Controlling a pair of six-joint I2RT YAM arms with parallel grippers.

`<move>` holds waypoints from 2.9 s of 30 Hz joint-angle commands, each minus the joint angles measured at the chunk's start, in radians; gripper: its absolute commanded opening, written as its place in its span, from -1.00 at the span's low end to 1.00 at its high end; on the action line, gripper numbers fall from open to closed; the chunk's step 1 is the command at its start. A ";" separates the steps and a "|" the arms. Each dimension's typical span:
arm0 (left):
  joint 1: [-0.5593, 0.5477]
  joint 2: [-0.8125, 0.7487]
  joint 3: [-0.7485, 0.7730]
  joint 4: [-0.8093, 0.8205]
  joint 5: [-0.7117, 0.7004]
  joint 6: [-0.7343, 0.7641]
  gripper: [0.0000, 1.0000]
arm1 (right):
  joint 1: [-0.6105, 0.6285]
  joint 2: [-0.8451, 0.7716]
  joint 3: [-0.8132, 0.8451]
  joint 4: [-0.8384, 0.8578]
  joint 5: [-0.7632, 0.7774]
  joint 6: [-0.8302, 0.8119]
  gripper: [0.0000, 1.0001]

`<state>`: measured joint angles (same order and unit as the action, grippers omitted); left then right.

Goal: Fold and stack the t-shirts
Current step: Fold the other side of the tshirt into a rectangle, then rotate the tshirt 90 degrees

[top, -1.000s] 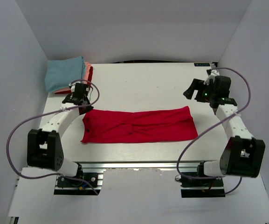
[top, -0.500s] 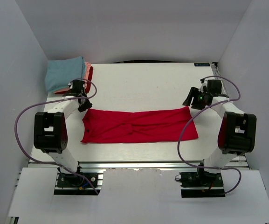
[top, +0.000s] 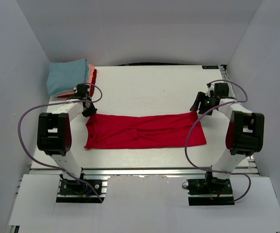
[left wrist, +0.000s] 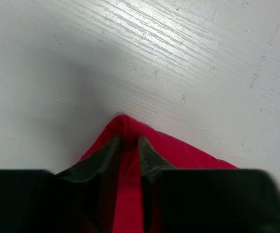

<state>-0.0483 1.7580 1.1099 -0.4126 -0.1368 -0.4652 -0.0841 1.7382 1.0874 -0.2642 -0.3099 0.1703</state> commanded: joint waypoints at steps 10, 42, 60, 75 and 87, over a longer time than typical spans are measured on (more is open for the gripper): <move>0.005 0.001 0.036 0.005 -0.015 0.031 -1.00 | -0.003 0.057 0.062 0.019 -0.020 -0.012 -0.24; 0.019 -0.057 0.074 0.015 -0.095 0.060 -1.00 | -0.052 0.015 -0.029 0.138 0.089 0.043 -1.00; 0.022 -0.046 0.275 -0.020 -0.197 0.016 0.17 | -0.040 -0.181 -0.046 0.120 0.135 -0.008 0.70; -0.090 -0.483 -0.184 -0.083 0.102 -0.167 -0.09 | 0.115 -0.275 -0.069 0.070 0.057 -0.083 -1.00; -0.234 -0.482 -0.395 -0.065 -0.056 -0.312 -0.10 | 0.153 -0.040 -0.087 0.109 0.035 -0.091 -0.73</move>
<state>-0.2581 1.2808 0.7471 -0.5083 -0.1406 -0.7246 0.0677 1.6768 1.0008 -0.1833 -0.2649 0.0963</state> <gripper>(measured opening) 0.451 0.134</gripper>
